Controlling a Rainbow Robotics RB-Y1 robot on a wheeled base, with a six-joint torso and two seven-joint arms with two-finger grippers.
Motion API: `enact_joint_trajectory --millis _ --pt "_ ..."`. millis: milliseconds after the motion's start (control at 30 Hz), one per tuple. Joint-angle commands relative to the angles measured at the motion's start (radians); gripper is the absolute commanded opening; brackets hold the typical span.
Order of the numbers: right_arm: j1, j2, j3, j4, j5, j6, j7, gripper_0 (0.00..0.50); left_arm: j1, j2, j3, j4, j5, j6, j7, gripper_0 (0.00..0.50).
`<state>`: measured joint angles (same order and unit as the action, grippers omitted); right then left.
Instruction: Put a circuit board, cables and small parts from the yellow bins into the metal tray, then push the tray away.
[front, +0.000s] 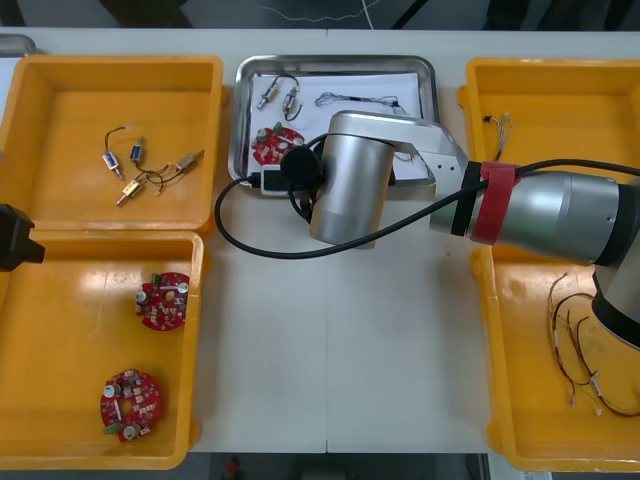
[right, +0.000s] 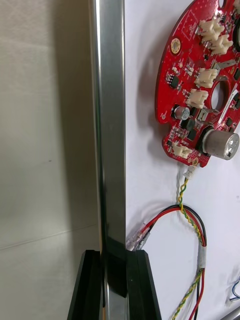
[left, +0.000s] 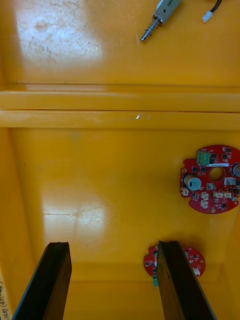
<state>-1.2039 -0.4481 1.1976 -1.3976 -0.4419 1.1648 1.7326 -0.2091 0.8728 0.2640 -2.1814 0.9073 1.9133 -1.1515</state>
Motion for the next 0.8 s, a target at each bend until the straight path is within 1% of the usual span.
enact_joint_trajectory --millis 33,500,700,733,767,800 --pt "-0.059 0.023 -0.053 0.022 -0.003 -0.040 0.042 0.000 0.014 0.046 0.031 -0.028 0.002 0.007 -0.071 0.500" --pt "-0.082 0.039 -0.089 0.126 0.006 -0.129 0.070 0.000 0.014 0.046 0.031 -0.028 0.002 0.007 -0.071 0.500" --pt "-0.082 0.040 -0.090 0.132 0.019 -0.137 0.071 0.000 0.014 0.046 0.031 -0.028 0.002 0.007 -0.071 0.500" --pt "-0.082 0.040 -0.090 0.132 0.019 -0.137 0.070 0.053 0.014 0.046 0.031 -0.028 0.002 0.007 -0.071 0.500" --pt "-0.082 0.040 -0.090 0.132 0.022 -0.137 0.068 0.093 0.014 0.046 0.031 -0.028 0.002 0.007 -0.071 0.500" --pt "-0.080 0.042 -0.090 0.132 0.025 -0.137 0.065 0.231 0.014 0.046 0.031 -0.028 0.002 0.007 -0.071 0.500"
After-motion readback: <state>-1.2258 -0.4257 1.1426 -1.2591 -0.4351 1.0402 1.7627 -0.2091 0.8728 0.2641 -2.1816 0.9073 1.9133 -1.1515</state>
